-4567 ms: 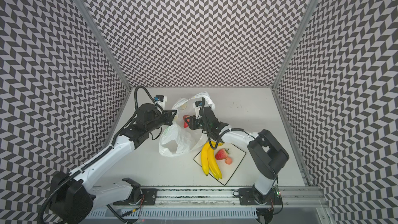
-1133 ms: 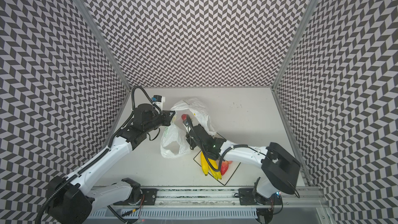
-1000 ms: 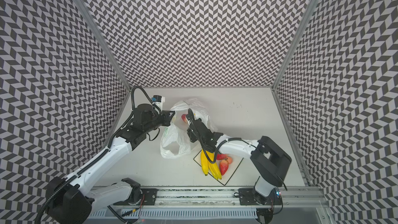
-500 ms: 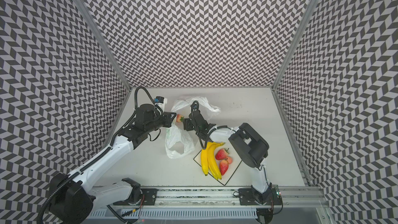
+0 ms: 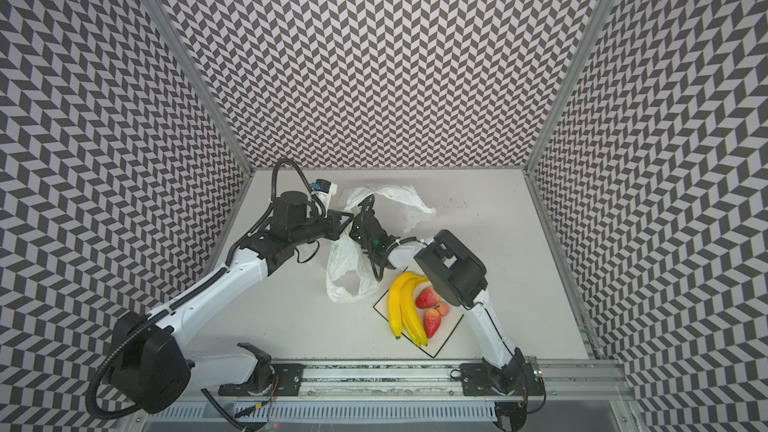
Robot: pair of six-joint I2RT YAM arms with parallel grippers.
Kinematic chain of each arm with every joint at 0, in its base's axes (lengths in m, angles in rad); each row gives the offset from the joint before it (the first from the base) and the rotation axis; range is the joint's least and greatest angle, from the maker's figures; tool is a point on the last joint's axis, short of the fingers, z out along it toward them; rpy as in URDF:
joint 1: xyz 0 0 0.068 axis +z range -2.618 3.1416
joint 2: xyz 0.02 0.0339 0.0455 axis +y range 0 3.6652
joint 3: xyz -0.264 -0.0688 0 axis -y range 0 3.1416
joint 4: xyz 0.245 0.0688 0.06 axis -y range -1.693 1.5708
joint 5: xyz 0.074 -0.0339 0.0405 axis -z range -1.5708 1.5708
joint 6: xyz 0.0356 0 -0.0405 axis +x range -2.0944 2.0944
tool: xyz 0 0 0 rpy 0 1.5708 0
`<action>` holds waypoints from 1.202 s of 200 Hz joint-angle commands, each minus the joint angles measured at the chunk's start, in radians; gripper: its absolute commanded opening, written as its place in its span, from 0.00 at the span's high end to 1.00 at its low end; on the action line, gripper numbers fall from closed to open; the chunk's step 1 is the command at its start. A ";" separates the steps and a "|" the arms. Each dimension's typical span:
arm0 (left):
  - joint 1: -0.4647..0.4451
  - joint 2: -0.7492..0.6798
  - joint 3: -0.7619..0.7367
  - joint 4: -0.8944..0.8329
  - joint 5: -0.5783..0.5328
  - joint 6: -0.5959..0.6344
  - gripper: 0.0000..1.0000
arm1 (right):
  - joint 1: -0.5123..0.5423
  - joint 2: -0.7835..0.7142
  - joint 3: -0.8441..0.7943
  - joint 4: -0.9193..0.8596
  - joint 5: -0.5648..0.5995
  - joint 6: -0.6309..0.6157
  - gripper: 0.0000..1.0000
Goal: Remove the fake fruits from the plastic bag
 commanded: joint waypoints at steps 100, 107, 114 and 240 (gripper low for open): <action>-0.014 0.004 0.045 0.026 0.078 0.039 1.00 | 0.016 0.100 0.121 -0.033 0.121 -0.012 0.59; -0.008 -0.004 0.036 0.025 0.066 0.037 1.00 | 0.014 0.079 0.103 -0.025 0.122 -0.020 0.63; -0.002 -0.011 0.027 0.026 0.057 0.035 1.00 | 0.013 0.059 0.081 -0.017 0.121 -0.029 0.67; 0.081 -0.117 -0.087 -0.005 -0.128 0.039 1.00 | -0.044 -0.405 -0.327 -0.049 -0.117 -0.081 0.78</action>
